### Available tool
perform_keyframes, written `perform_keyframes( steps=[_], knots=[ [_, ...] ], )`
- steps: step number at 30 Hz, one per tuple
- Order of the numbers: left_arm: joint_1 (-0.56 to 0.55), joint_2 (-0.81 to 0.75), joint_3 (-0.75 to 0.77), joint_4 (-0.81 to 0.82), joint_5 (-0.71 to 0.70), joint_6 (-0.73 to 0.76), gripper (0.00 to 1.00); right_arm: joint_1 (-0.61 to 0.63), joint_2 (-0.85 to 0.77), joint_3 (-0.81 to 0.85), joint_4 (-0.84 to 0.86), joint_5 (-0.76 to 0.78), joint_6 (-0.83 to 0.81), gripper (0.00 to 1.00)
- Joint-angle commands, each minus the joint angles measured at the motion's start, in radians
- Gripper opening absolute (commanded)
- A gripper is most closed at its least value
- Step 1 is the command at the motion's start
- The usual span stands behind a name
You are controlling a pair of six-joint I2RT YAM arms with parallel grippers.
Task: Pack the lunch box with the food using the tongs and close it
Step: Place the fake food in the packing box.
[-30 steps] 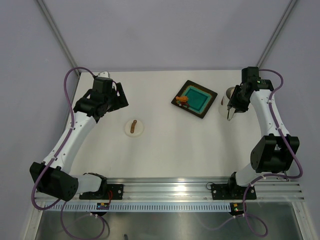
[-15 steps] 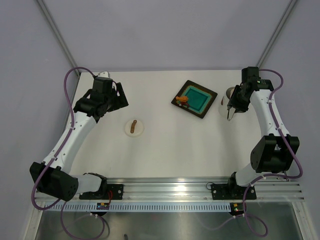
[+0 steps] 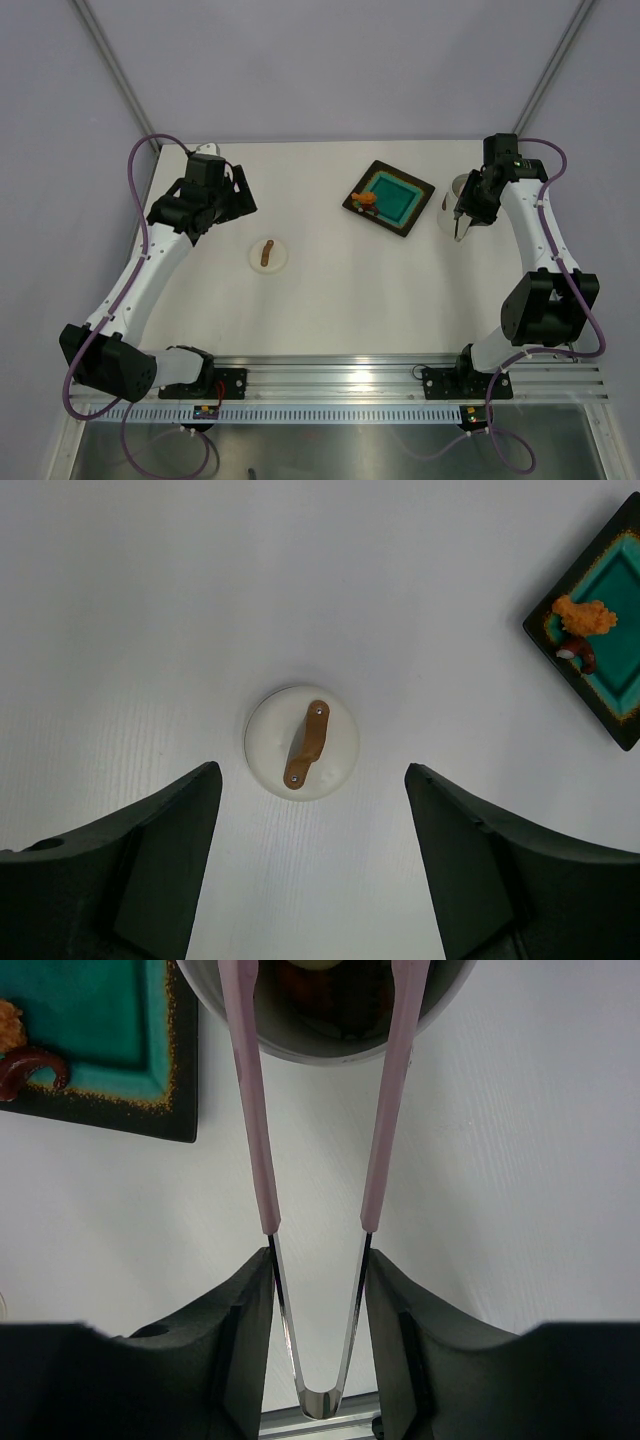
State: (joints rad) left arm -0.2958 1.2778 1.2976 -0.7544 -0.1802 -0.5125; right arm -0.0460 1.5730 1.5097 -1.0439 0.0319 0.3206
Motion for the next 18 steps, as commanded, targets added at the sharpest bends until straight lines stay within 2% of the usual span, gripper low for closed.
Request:
perform_keyframes(
  steps=[1,3,6,7,10,18],
  knots=[
    [0.006,-0.008,0.011,0.038,0.005,0.014,0.78,-0.002,-0.044,0.024,0.004,-0.020,-0.011,0.46],
    [0.004,-0.008,0.008,0.040,0.004,0.014,0.78,-0.002,-0.051,0.027,0.005,-0.021,-0.012,0.44],
    [0.006,-0.008,0.008,0.040,0.004,0.012,0.78,0.000,-0.070,0.038,0.007,-0.027,-0.017,0.33],
    [0.006,-0.009,0.008,0.040,0.004,0.012,0.78,0.000,-0.071,0.052,-0.001,-0.027,-0.017,0.26],
    [0.004,-0.008,0.009,0.040,0.005,0.011,0.78,0.000,-0.085,0.089,-0.019,-0.027,-0.023,0.18],
    [0.006,-0.001,0.020,0.040,-0.001,0.012,0.78,0.035,-0.094,0.153,-0.056,-0.113,-0.041,0.13]
  ],
)
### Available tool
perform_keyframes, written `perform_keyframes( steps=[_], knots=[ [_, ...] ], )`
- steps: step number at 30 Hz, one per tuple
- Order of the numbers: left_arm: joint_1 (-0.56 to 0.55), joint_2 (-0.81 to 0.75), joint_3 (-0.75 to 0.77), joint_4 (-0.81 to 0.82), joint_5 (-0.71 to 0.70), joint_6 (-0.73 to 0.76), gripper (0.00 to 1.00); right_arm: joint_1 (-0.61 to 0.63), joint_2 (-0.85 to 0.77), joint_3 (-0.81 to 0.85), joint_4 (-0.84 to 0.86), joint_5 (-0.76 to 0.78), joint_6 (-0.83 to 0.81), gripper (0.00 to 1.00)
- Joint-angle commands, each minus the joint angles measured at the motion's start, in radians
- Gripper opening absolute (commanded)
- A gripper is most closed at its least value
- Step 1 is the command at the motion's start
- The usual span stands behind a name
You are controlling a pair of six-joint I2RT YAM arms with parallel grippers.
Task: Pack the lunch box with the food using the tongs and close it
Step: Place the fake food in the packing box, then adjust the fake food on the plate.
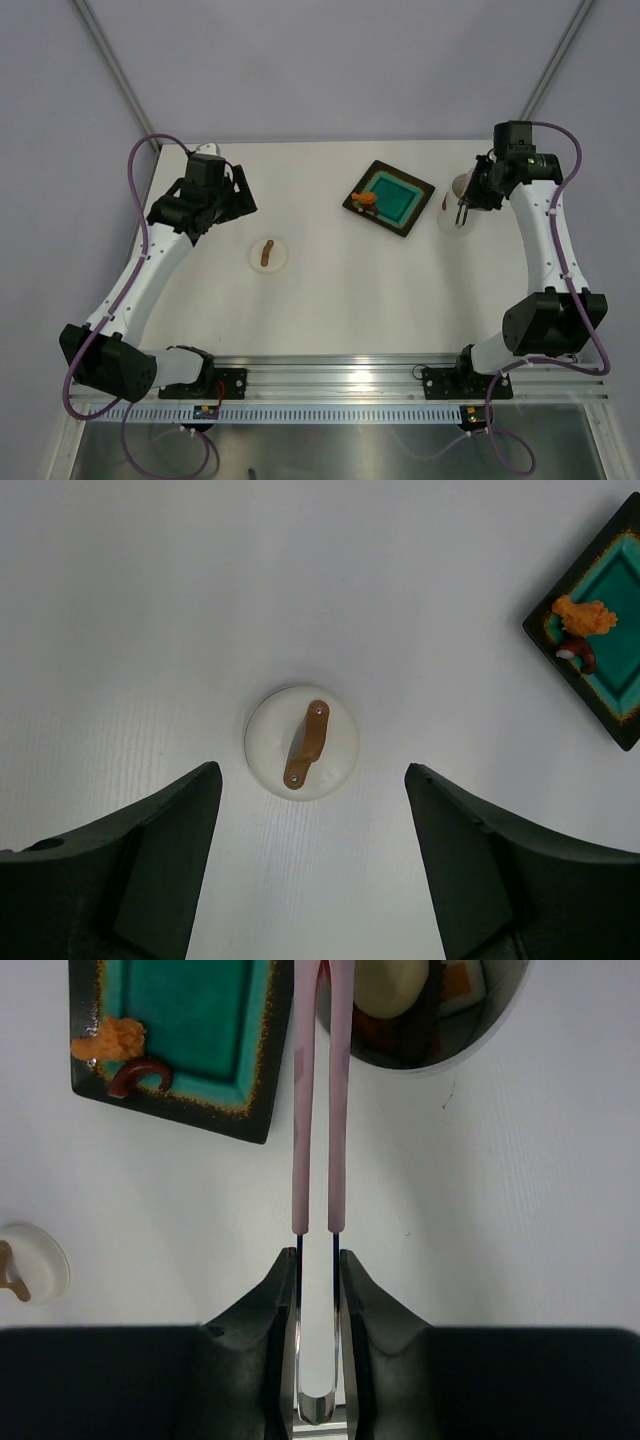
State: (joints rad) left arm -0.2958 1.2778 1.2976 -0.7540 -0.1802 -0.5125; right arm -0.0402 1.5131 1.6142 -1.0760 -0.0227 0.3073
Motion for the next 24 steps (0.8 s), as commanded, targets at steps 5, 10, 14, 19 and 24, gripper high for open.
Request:
perform_keyframes(
  steps=[5,10,14,19,24],
  knots=[
    [0.010,0.008,0.045,0.025,-0.016,0.022,0.78,0.224,0.030,0.065,-0.053,-0.057,-0.062,0.12],
    [0.021,0.002,0.052,0.019,-0.021,0.026,0.78,0.327,0.107,0.021,-0.044,-0.112,-0.070,0.14],
    [0.023,0.002,0.045,0.021,-0.016,0.025,0.78,0.362,0.156,-0.008,-0.032,-0.158,-0.076,0.18],
    [0.024,0.011,0.042,0.025,-0.004,0.023,0.78,0.401,0.220,0.006,-0.022,-0.175,-0.088,0.20],
    [0.024,0.008,0.042,0.025,-0.007,0.025,0.78,0.416,0.305,0.055,-0.009,-0.184,-0.086,0.20]
  ],
)
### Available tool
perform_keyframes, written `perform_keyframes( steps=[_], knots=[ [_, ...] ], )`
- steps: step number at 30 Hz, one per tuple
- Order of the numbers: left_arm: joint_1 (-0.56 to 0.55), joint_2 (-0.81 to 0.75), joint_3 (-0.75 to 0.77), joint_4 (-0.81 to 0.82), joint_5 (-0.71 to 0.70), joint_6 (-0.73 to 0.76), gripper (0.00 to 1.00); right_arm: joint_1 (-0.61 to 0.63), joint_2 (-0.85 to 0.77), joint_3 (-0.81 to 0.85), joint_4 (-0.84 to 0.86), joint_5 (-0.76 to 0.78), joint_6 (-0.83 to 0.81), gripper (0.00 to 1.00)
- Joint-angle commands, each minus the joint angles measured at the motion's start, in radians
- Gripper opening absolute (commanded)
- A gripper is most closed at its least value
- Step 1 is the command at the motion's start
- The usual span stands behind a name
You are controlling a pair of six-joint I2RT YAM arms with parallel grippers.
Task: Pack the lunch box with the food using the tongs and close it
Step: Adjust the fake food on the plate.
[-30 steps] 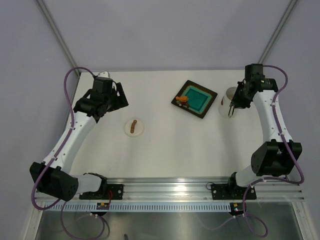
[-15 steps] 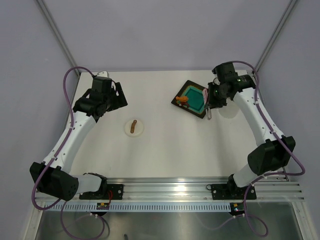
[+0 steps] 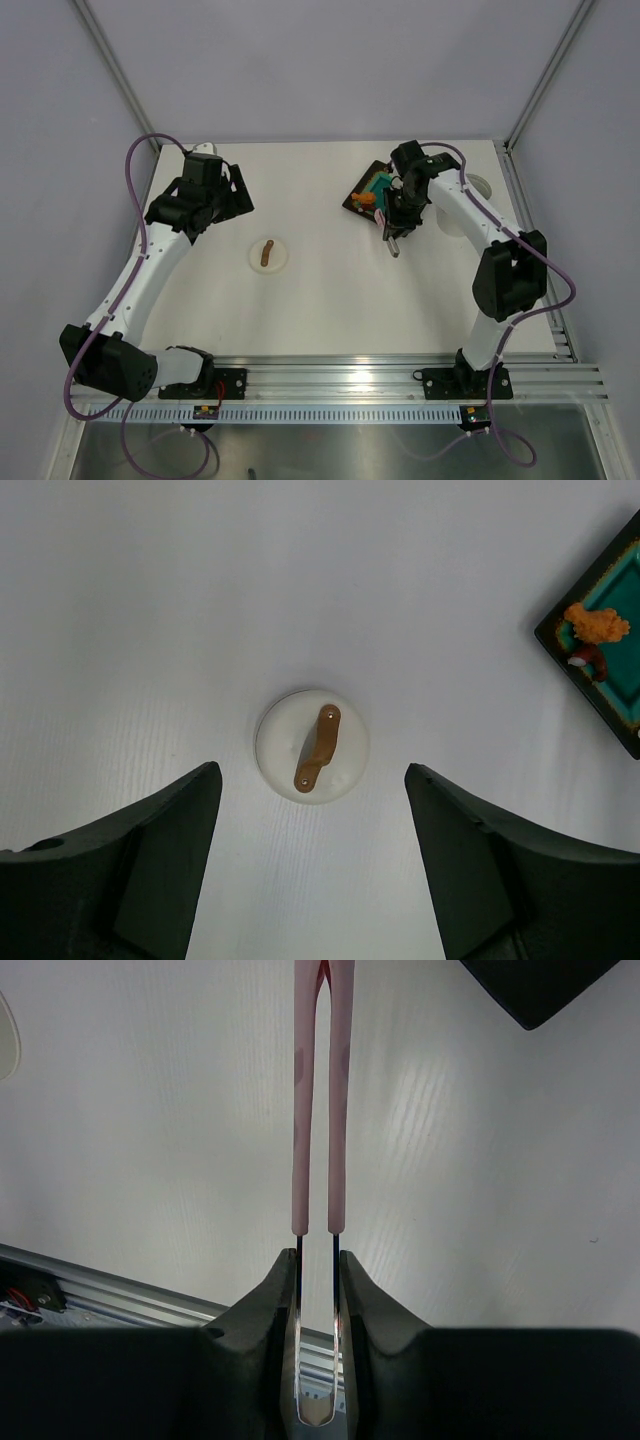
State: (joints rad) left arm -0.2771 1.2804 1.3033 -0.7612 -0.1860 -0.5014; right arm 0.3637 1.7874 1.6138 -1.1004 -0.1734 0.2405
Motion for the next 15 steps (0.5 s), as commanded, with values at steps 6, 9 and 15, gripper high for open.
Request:
perform_keyframes(
  steps=[6,9,15],
  knots=[
    [0.006,0.002,0.030,0.030,-0.009,0.015,0.78,0.037,0.124,0.155,0.024,-0.041,-0.013,0.19],
    [0.007,0.002,0.027,0.028,-0.010,0.014,0.78,0.047,0.165,0.199,0.030,-0.044,-0.009,0.19],
    [0.010,0.002,0.027,0.028,-0.010,0.009,0.78,0.050,0.256,0.276,0.050,-0.057,0.005,0.19]
  ],
)
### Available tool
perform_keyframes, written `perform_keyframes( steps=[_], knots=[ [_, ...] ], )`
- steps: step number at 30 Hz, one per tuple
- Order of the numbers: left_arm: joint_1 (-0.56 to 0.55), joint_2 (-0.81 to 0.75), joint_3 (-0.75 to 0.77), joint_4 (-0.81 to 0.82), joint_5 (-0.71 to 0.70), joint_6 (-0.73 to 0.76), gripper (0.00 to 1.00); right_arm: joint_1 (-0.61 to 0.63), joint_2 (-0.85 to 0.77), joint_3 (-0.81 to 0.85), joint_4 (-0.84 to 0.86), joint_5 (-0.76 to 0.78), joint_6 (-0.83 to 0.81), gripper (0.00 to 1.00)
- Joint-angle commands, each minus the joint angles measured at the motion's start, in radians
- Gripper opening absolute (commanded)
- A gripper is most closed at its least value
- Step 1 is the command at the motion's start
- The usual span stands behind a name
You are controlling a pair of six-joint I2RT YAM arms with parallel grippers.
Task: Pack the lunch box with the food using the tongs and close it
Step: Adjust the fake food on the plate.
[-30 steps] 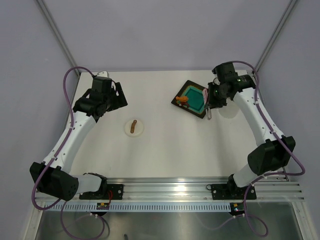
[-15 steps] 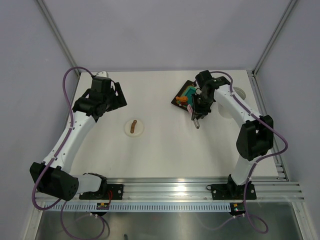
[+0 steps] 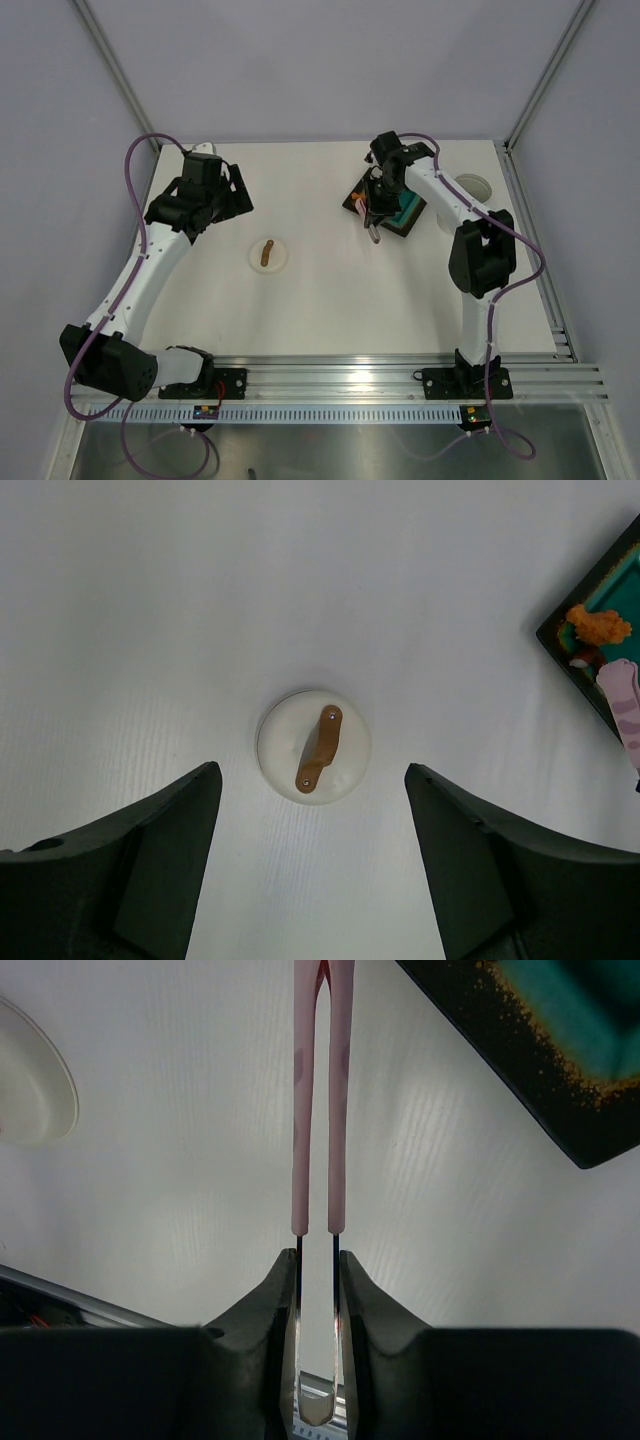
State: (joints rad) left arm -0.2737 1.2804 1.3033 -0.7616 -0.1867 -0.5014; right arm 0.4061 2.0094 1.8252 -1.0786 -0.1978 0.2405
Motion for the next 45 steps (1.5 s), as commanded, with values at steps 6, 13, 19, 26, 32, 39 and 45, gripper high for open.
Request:
perform_keyframes(
  steps=[6,13,19,26,32,39,45],
  knots=[
    [0.007,0.002,0.028,0.021,-0.014,0.009,0.78,0.010,0.117,0.120,0.052,-0.031,0.031,0.19],
    [0.007,0.000,0.028,0.019,-0.016,0.007,0.78,0.010,0.140,0.099,0.069,0.004,0.042,0.19],
    [0.007,-0.001,0.027,0.021,-0.014,0.009,0.78,-0.001,0.094,0.028,0.095,0.038,0.052,0.19],
    [0.008,-0.004,0.017,0.027,-0.008,0.009,0.78,-0.023,0.042,-0.041,0.106,0.055,0.059,0.19],
    [0.011,-0.007,0.011,0.030,-0.007,0.014,0.78,-0.061,-0.029,-0.131,0.121,0.063,0.062,0.19],
    [0.013,-0.009,0.005,0.039,0.006,0.011,0.78,-0.115,-0.130,-0.227,0.121,0.067,0.054,0.19],
    [0.014,-0.007,0.001,0.042,0.013,0.009,0.78,-0.138,-0.185,-0.274,0.121,0.078,0.052,0.19]
  ],
)
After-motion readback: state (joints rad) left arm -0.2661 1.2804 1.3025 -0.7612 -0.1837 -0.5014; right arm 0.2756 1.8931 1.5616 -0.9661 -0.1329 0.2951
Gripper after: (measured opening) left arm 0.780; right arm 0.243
